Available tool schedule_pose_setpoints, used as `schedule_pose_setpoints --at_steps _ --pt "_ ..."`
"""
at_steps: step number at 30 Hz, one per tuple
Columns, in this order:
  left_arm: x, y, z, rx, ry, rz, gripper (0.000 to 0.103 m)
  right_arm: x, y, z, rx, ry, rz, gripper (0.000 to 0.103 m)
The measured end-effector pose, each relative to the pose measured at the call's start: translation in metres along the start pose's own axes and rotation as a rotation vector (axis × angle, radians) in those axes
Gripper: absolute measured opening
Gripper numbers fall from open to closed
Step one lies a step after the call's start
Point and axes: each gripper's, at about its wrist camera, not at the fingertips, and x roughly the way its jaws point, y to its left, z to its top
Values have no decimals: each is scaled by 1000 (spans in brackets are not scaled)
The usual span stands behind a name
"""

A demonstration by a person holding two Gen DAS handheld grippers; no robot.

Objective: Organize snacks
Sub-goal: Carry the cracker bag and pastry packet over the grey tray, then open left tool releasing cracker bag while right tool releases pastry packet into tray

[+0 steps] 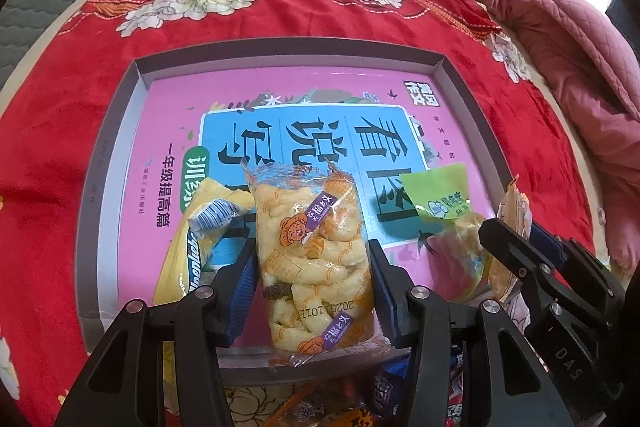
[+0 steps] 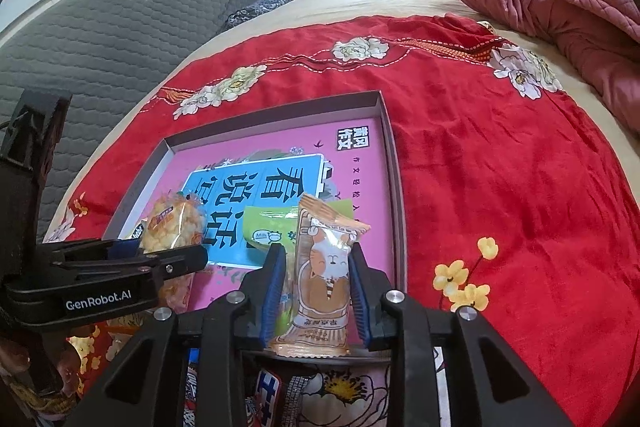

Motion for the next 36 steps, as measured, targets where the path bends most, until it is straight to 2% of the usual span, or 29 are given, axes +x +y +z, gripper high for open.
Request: schedule_pose_setpoints --at_steps 15,28,32,36 --pt "1 2 2 -6 22 -15 54 0 -2 1 19 1 1 35" --pt "-16 4 4 -2 -7 -32 54 -3 -6 2 36 -7 -2 36" --pt "-22 5 3 -6 -15 -39 56 -5 -8 4 47 -18 1 46" --pt "-26 4 2 -2 -20 -42 56 -7 -11 6 57 -26 1 46"
